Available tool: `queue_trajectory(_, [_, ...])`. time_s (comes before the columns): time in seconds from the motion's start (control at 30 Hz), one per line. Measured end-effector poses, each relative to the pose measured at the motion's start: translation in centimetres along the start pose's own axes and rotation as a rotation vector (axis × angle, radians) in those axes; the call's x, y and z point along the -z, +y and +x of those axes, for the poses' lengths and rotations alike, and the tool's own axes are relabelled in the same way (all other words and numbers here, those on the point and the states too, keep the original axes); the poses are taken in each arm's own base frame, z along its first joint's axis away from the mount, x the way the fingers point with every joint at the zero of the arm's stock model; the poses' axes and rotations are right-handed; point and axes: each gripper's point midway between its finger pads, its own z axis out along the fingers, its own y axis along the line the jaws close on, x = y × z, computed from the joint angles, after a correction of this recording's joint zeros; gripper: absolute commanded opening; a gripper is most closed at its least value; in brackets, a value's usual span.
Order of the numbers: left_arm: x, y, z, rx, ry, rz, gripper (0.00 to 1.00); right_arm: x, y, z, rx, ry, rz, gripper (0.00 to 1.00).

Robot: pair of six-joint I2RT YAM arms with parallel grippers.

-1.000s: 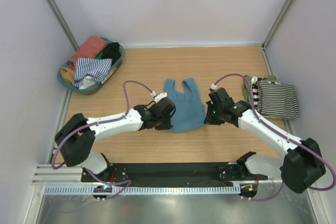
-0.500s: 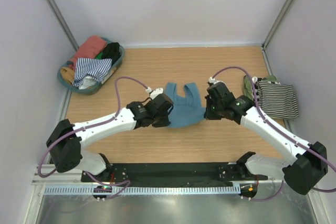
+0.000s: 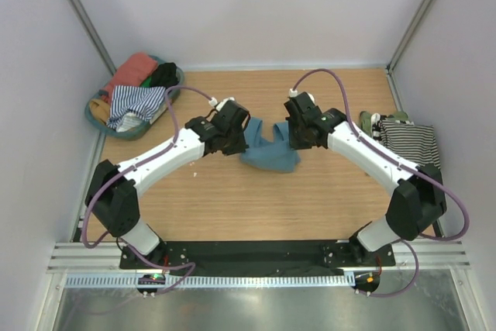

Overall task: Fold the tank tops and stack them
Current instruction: Fold the tank top

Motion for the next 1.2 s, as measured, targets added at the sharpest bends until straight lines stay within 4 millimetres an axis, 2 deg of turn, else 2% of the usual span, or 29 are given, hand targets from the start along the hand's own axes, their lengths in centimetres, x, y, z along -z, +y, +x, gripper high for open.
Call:
queue_trajectory(0.07, [-0.4, 0.2, -0.6, 0.004, 0.006, -0.001, 0.02, -0.3, -0.1, -0.4, -0.008, 0.002, 0.004, 0.02])
queue_trajectory(0.27, [-1.8, 0.7, -3.5, 0.038, 0.002, -0.012, 0.02, -2.5, -0.3, -3.7, -0.054, 0.005, 0.018, 0.02])
queue_trajectory(0.43, [-4.1, 0.9, -5.8, 0.055, 0.004, -0.027, 0.02, -4.7, -1.1, -4.9, -0.098, 0.036, 0.021, 0.02])
queue_trajectory(0.53, [-6.3, 0.8, -7.0, 0.068, 0.018, -0.032, 0.02, -5.9, -2.0, -6.4, -0.138, 0.041, 0.02, 0.02])
queue_trajectory(0.67, [-10.4, 0.7, -9.2, 0.085, 0.027, -0.036, 0.04, -8.1, -3.5, -8.7, -0.201, 0.035, 0.023, 0.05])
queue_trajectory(0.8, [-14.7, 0.5, -11.8, 0.116, 0.016, -0.025, 0.08, -11.5, -4.8, -10.2, -0.261, 0.053, 0.014, 0.06])
queue_trajectory(0.83, [-15.9, 0.5, -12.5, 0.122, 0.007, -0.02, 0.12, -12.6, -5.1, -10.6, -0.279, 0.054, 0.013, 0.06])
queue_trajectory(0.87, [-16.7, 0.5, -13.0, 0.126, 0.001, -0.017, 0.33, -13.8, -5.3, -10.9, -0.297, 0.056, 0.012, 0.06])
queue_trajectory(0.9, [-17.6, 0.6, -13.5, 0.128, -0.004, -0.014, 0.43, -14.6, -5.5, -11.1, -0.308, 0.056, 0.012, 0.18])
queue_trajectory(0.93, [-18.4, 0.8, -14.0, 0.128, -0.01, -0.012, 0.51, -15.7, -5.8, -11.2, -0.329, 0.057, 0.012, 0.25])
queue_trajectory(0.97, [-19.0, 0.9, -14.5, 0.126, -0.02, -0.007, 0.69, -16.7, -6.1, -11.2, -0.346, 0.055, 0.013, 0.33])
queue_trajectory(1.0, [-19.4, 1.0, -15.0, 0.12, -0.028, -0.003, 0.76, -17.4, -6.4, -11.2, -0.361, 0.054, 0.015, 0.55])
queue_trajectory(1.1, [-19.7, 1.6, -16.0, 0.125, -0.052, 0.003, 0.8, -18.2, -7.1, -11.6, -0.392, 0.022, 0.018, 0.64])
queue_trajectory(1.2, [-19.3, 1.8, -16.8, 0.117, -0.081, 0.017, 0.79, -17.7, -7.6, -11.5, -0.406, -0.025, 0.013, 0.64])
